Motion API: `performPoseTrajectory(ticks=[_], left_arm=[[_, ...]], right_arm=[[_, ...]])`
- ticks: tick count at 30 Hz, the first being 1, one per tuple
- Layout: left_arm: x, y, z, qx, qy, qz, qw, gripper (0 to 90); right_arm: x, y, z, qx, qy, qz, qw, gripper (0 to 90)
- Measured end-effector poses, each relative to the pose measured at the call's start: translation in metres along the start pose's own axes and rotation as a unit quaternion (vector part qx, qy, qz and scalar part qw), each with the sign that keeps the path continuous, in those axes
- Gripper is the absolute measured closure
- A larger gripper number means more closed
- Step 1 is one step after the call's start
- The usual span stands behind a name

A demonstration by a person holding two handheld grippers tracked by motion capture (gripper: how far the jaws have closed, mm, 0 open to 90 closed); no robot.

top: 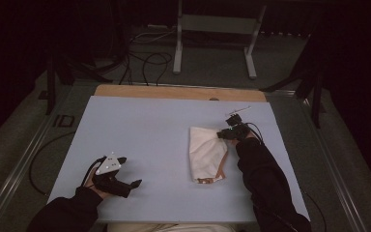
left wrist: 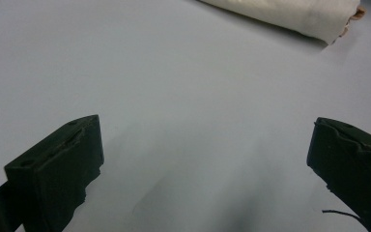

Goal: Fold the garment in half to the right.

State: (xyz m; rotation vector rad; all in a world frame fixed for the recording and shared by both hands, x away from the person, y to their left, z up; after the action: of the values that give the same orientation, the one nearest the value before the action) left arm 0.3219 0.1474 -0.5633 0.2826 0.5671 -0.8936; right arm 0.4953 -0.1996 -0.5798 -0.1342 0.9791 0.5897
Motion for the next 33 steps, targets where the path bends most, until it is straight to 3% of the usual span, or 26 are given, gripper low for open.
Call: performPoseTrajectory(ticks=[1, 2, 3, 7, 14, 18, 23, 26, 33], left_arm=[[0.0, 0.0, 0.0, 0.0, 0.0, 0.0, 1.0, 0.3], [0.0, 0.0, -0.001, 0.0, 0.001, 0.0, 1.0, 0.3], [0.0, 0.0, -0.001, 0.0, 0.001, 0.0, 1.0, 0.3], [-0.001, 0.0, -0.001, 0.0, 0.0, -0.001, 1.0, 0.4], [-0.001, 0.001, 0.0, -0.001, -0.003, 0.001, 1.0, 0.3], [-0.001, 0.0, 0.0, -0.001, -0.002, -0.001, 1.0, 0.4], [-0.001, 0.0, -0.001, -0.001, -0.001, -0.001, 1.0, 0.4], [0.0, 0.0, -0.001, -0.001, -0.002, -0.001, 1.0, 0.4], [-0.001, 0.0, 0.0, -0.001, -0.002, 0.001, 1.0, 0.4]], right_arm=[[0.001, 0.0, 0.0, -0.001, 0.002, 0.0, 1.0, 71.5], [0.001, 0.003, 0.001, -0.016, 0.005, -0.007, 0.9998, 83.0], [0.0, 0.003, 0.002, -0.021, 0.004, -0.01, 0.9997, 85.4], [-0.004, 0.003, 0.007, -0.032, -0.004, -0.022, 0.9992, 86.7], [-0.013, 0.003, 0.022, -0.035, -0.034, -0.033, 0.9983, 86.6], [-0.01, 0.003, 0.023, -0.038, -0.032, -0.034, 0.9982, 85.8], [0.007, -0.006, 0.013, -0.017, -0.014, -0.033, 0.9992, 80.5], [0.009, -0.007, 0.012, -0.01, -0.018, -0.034, 0.9992, 80.3], [0.009, -0.012, 0.015, -0.011, -0.014, -0.055, 0.9983, 72.7]])
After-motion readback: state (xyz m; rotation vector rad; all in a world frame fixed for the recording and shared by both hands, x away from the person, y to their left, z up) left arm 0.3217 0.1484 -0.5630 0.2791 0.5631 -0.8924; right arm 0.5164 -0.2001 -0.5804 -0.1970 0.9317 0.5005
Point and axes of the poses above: each handheld gripper's, and its own axes: x roughly forward along the jaws, z roughly out of its top, y roughly to its left, the point moved 9 cm from there along x, roughly forward along the jaws, and after that the axes turned 3 degrees about x, right-handed, at the moved point
